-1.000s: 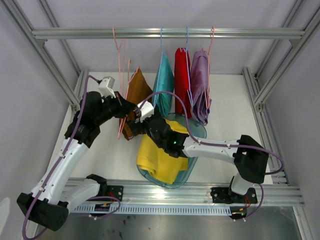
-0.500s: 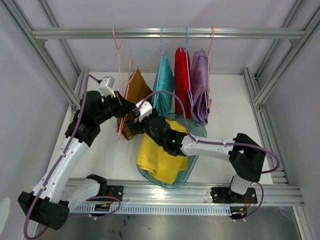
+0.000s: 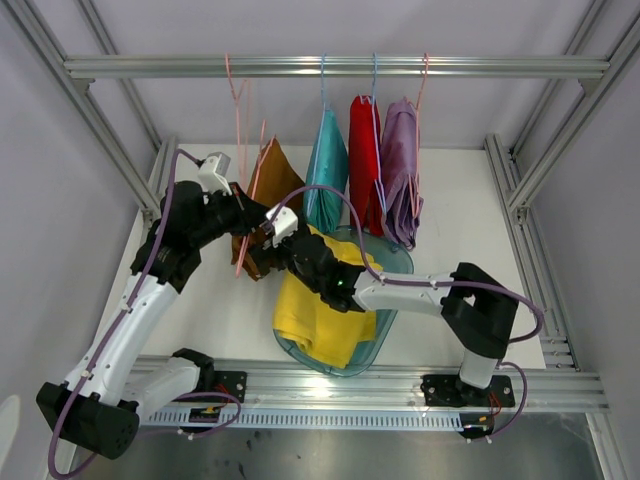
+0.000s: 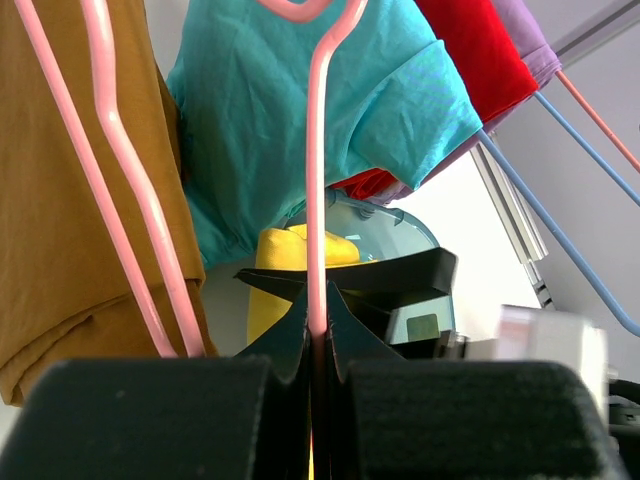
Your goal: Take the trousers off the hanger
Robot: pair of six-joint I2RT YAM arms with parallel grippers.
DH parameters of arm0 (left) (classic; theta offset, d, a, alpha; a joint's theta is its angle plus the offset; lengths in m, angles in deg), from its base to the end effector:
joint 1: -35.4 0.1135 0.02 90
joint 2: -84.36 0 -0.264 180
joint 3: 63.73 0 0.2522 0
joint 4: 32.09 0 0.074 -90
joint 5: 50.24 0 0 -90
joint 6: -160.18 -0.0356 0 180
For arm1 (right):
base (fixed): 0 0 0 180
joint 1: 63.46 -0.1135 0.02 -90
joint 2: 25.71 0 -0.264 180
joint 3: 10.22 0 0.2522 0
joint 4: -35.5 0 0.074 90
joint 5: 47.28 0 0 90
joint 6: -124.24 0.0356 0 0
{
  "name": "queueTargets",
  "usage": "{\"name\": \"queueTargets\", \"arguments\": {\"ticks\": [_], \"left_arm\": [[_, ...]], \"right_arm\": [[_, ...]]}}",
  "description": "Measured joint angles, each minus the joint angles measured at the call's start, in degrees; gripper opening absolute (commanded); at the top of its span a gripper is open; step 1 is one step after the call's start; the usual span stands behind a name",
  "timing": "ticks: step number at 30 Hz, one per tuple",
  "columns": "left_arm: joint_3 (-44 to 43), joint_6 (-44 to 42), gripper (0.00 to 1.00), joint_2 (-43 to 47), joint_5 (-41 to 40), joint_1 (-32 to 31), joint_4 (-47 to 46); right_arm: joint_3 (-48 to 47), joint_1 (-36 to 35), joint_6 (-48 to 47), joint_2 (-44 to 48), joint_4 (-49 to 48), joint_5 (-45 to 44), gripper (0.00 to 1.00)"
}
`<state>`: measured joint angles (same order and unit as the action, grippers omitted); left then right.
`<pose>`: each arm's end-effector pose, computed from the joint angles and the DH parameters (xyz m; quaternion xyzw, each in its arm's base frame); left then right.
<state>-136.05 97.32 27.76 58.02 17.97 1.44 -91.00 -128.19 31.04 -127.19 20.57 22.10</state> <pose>0.2066 -0.0766 0.3693 0.0256 0.8029 -0.3392 0.4896 0.1886 0.3701 0.2723 -0.3082 0.6724 0.2234 0.6349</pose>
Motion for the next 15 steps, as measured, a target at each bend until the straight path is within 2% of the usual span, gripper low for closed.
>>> {"name": "queueTargets", "arguments": {"ticks": [6,15], "left_arm": [[0.0,0.0,0.01,0.0,0.0,0.0,0.0],[0.1,0.0,0.01,-0.5,0.2,0.2,-0.1]], "right_arm": [[-1.6,0.6,-0.5,-3.1,-2.2,-1.2,0.99],[-3.2,0.7,-5.7,-8.4,-11.6,-6.7,0.99]]}}
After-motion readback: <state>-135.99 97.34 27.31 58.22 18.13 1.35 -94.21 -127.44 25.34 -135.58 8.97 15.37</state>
